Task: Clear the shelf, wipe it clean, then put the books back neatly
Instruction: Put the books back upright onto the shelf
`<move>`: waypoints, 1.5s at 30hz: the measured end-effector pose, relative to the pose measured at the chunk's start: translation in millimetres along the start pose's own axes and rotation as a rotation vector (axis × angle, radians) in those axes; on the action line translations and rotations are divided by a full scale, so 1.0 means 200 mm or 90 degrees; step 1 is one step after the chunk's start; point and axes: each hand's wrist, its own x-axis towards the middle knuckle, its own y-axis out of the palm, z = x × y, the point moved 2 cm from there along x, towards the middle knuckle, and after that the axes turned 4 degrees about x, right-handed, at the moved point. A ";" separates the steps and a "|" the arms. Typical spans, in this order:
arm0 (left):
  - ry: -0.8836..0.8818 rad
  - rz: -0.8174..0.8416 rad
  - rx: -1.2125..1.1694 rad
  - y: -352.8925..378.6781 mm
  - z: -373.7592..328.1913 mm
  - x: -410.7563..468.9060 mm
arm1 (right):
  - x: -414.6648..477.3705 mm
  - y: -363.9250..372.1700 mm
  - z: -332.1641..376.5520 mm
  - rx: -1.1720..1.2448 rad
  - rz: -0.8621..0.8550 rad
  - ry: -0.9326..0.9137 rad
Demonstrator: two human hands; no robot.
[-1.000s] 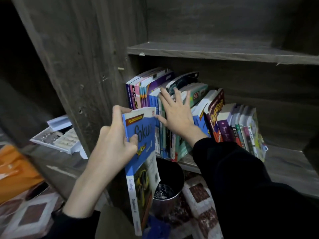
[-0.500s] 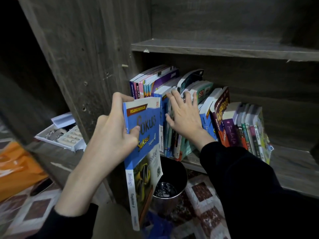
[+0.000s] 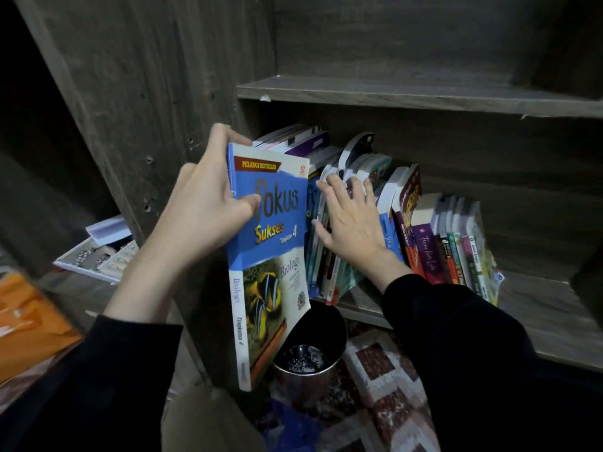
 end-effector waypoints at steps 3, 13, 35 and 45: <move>0.016 0.017 0.002 -0.02 -0.01 0.03 | 0.00 0.00 0.00 -0.001 0.002 0.003; 0.043 0.030 -0.006 -0.03 0.00 0.14 | -0.01 0.01 0.00 0.007 -0.021 0.010; 0.067 -0.123 -0.008 0.18 0.01 0.08 | -0.02 0.03 -0.03 -0.008 -0.059 -0.018; 0.093 -0.135 -0.009 0.38 0.02 0.13 | -0.03 0.02 -0.04 -0.015 -0.058 -0.017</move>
